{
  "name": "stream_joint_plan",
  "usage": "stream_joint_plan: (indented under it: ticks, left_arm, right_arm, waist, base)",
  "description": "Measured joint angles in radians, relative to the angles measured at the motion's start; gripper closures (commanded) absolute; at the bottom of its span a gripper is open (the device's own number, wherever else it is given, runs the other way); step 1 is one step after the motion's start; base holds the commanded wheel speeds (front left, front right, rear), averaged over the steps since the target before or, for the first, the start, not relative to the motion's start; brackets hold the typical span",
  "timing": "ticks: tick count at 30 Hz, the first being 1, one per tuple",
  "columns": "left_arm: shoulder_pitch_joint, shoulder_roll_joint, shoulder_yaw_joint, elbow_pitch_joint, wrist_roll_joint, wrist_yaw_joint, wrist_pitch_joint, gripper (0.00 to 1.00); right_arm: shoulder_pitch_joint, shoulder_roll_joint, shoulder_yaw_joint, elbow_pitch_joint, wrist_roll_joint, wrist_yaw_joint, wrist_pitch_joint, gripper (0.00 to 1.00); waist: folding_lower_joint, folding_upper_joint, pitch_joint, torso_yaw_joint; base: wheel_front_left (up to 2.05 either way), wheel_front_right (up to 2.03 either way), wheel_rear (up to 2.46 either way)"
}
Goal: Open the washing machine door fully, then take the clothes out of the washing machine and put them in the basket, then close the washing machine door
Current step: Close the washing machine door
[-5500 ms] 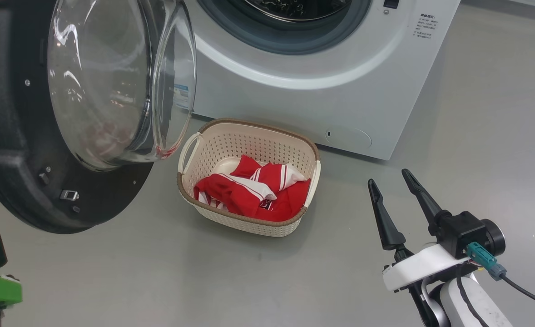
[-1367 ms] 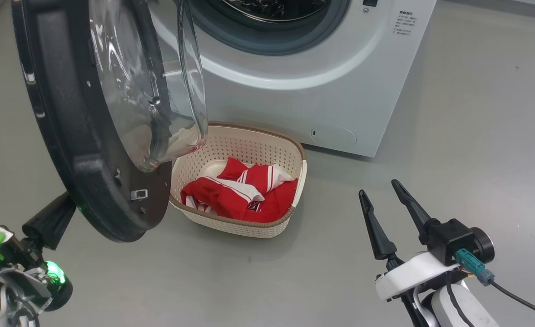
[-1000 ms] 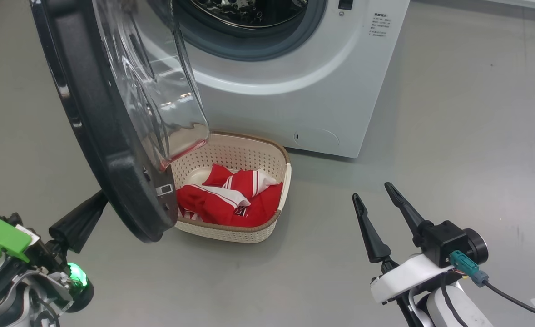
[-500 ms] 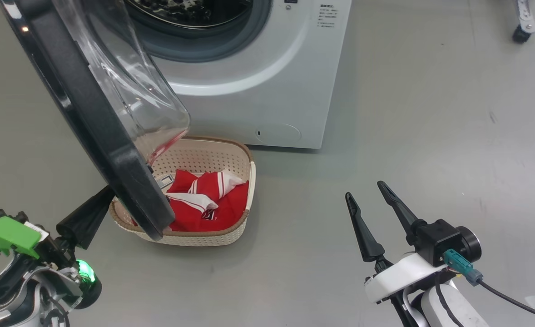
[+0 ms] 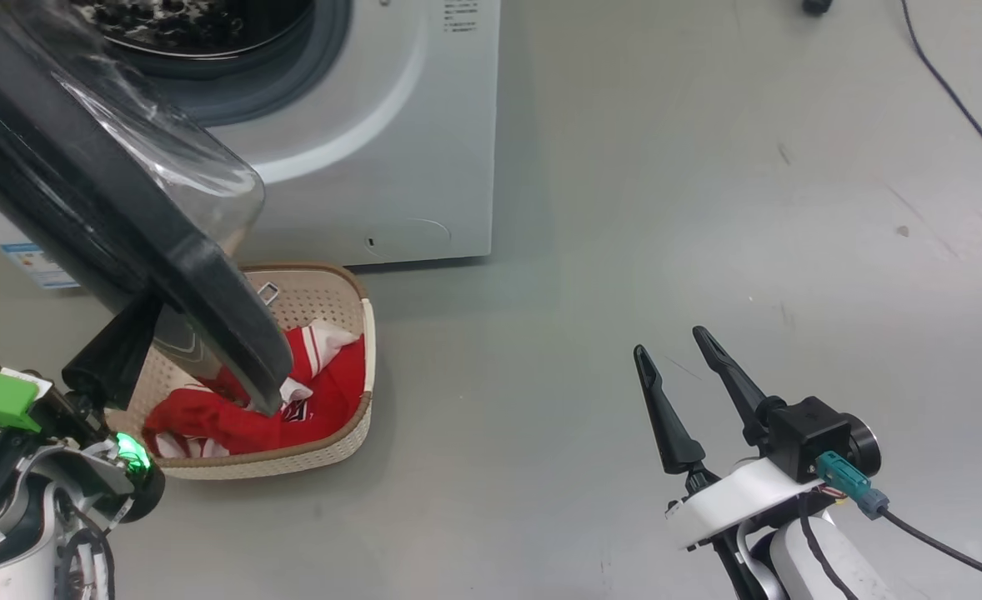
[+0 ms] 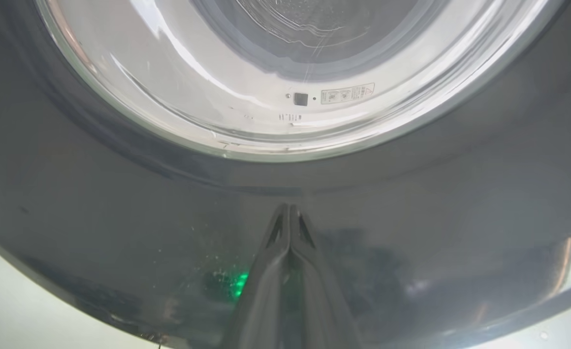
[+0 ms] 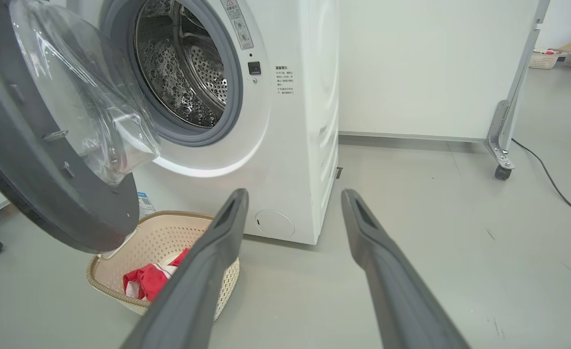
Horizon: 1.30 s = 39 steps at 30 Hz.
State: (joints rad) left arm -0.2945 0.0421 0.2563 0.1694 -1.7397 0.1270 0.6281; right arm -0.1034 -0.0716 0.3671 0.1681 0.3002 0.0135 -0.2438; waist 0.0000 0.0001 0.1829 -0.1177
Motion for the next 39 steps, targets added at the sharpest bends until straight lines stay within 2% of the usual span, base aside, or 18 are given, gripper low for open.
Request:
stream_joint_plan:
  ticks: [7, 12, 22, 39]
  left_arm:
    - [-0.033, -0.004, 0.001, 0.014, -0.001, 0.0, -0.057, 1.0]
    - [-0.064, -0.01, 0.021, 0.038, 0.0, 0.0, -0.138, 1.0]
    - [-0.115, -0.01, 0.024, 0.08, 0.021, 0.0, -0.251, 1.0]
    - [-0.182, -0.014, -0.073, 0.173, 0.009, -0.01, -0.357, 1.0]
  right_arm:
    - [-0.001, 0.003, -0.003, 0.001, 0.006, -0.006, -0.001, 0.0]
    - [-0.001, 0.007, -0.004, 0.003, 0.008, -0.006, -0.001, 0.0]
    - [-0.001, 0.01, -0.008, 0.002, 0.015, -0.006, -0.001, 0.0]
    - [0.0, 0.013, -0.022, -0.018, 0.016, -0.007, -0.008, 0.0]
  waist:
    - [-0.0001, 0.0, 0.008, -0.081]
    - [0.0, 0.0, 0.011, -0.132]
    - [0.0, 0.0, 0.01, -0.213]
    - [0.0, 0.0, 0.021, -0.249]
  base:
    - [0.0, 0.0, 0.0]
    - [0.0, 0.0, 0.0]
    - [0.0, 0.0, 0.0]
    - [0.0, 0.0, 0.0]
